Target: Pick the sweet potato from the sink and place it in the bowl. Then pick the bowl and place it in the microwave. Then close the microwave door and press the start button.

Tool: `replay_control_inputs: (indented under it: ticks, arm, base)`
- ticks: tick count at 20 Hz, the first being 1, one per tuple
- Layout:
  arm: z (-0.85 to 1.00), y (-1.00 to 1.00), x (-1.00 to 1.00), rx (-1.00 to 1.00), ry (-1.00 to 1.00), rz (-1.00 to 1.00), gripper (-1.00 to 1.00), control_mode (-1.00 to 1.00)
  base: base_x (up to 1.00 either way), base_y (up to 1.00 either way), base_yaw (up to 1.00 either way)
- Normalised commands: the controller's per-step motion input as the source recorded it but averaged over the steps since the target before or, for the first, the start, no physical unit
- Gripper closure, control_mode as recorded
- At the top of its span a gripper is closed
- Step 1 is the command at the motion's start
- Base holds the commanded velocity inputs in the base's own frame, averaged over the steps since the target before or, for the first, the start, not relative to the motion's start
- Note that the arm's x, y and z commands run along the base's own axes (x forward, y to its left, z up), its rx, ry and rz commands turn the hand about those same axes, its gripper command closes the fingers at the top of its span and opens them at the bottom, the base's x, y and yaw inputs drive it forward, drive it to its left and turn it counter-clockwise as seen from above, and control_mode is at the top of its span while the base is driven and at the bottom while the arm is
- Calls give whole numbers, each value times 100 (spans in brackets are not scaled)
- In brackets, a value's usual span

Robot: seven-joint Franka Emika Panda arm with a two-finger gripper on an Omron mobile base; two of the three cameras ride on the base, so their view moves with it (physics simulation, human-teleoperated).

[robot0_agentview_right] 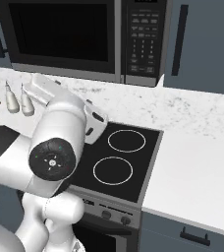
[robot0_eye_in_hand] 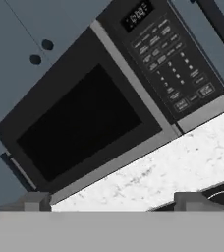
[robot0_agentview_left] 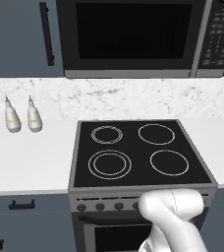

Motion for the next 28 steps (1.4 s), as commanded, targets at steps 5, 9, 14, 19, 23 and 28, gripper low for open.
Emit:
replay_control_inputs:
  ticks: [5, 9, 14, 19, 23, 28]
  arm:
    - [0, 0, 0, -24, -43, 0, -100, -100]
    - [0, 0, 0, -22, -28, -3, -100, -100]
    - [0, 0, 8, -2, 5, -1, -100, -100]
    - [8, 5, -4, -19, -19, -12, -100, -100]
    - [2, 1, 0, -30, -8, -30, -100, -100]
    - [0, 0, 12, -17, 3, -29, 100, -100]
  base:
    - [0, 0, 0]
    - [0, 0, 0]
    - [0, 0, 0]
    - [0, 0, 0]
    - [0, 0, 0]
    - [0, 0, 0]
